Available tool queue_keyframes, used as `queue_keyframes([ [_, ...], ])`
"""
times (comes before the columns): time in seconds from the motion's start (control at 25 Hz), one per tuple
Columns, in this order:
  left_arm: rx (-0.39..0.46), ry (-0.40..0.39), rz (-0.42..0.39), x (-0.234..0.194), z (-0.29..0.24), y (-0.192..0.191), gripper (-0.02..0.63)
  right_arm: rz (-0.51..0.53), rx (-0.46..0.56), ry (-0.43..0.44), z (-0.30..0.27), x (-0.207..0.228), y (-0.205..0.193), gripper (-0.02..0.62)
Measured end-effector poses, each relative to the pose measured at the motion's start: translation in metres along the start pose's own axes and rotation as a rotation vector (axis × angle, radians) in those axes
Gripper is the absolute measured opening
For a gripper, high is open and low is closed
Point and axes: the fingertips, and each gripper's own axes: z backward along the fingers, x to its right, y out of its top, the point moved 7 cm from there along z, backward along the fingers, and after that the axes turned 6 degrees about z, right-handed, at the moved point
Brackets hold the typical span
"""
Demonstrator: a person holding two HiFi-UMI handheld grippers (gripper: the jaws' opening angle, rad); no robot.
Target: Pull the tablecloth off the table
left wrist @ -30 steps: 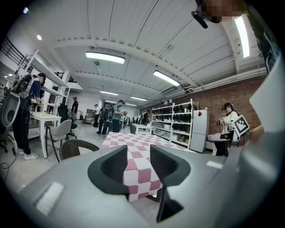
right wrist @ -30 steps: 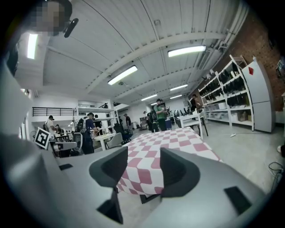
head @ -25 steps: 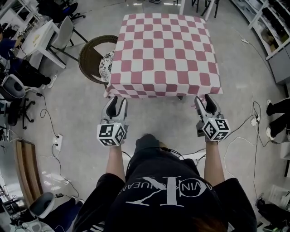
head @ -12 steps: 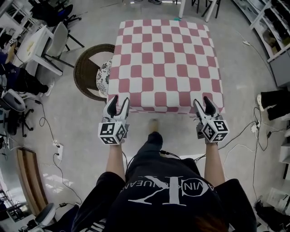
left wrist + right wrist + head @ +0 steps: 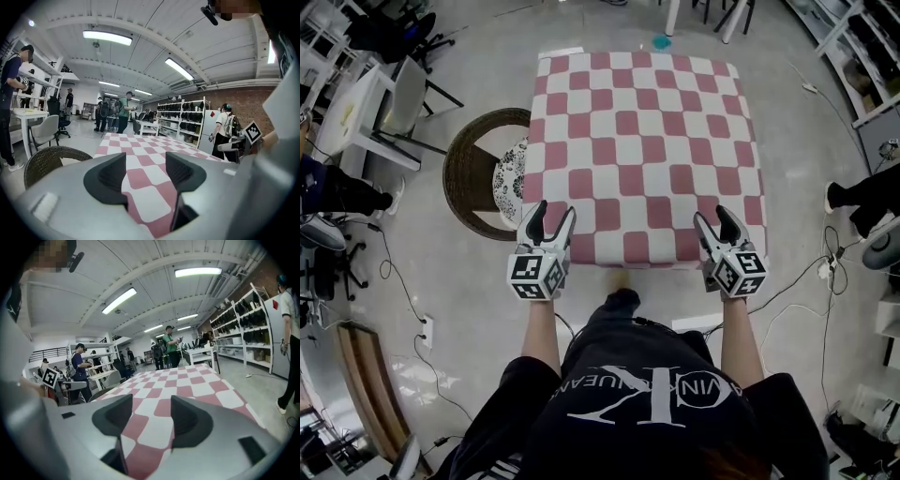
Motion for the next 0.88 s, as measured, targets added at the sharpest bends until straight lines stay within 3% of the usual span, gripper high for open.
queue_keyframes([
  [0.44, -0.113, -0.09, 0.032, -0.01, -0.072, -0.009, 0.29, 0.025, -0.128, -0.009, -0.047, 0.026, -0.006, 0.247],
  [0.88, -0.206, -0.02, 0.069, -0.014, -0.116, -0.017, 0.319, 0.015, -0.259, -0.056, -0.089, 0.112, -0.007, 0.276],
])
